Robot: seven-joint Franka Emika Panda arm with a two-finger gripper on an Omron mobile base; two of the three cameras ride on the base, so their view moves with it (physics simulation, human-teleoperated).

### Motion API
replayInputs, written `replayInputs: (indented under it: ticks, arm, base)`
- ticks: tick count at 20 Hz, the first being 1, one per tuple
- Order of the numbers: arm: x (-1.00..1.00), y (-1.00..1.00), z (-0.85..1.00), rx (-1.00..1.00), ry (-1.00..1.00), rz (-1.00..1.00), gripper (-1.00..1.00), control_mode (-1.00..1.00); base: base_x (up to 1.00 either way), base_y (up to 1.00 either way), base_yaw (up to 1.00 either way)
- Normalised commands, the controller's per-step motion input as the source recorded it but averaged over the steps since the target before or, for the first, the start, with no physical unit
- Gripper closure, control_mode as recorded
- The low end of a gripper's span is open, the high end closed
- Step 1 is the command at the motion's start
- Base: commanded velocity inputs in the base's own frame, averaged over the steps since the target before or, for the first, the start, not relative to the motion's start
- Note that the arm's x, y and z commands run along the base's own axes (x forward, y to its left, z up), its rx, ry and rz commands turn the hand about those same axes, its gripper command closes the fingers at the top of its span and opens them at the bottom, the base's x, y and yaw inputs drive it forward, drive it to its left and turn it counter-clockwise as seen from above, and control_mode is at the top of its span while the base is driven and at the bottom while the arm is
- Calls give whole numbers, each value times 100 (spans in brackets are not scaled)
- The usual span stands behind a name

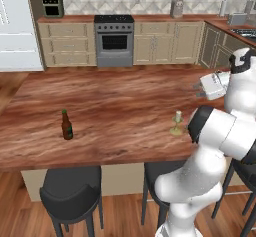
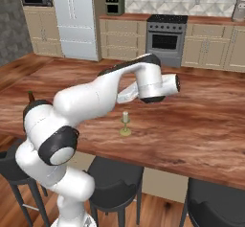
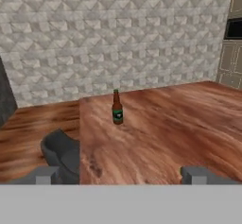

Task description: Get the candle and the beer from the cabinet and move them to the dining counter.

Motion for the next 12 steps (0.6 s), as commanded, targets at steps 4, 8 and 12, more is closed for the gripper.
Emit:
replayInputs:
  ticks: [4,8,12]
  arm:
    - [-99,45,36,-7,6,-30,-100,-100]
    - [-95,55,41,-6,8,-31,-100,-100]
    - [-74,53,53,-7,17,-30,-100,-100]
  base:
    - [0,0,0]
    - [0,0,0]
    - [0,0,0]
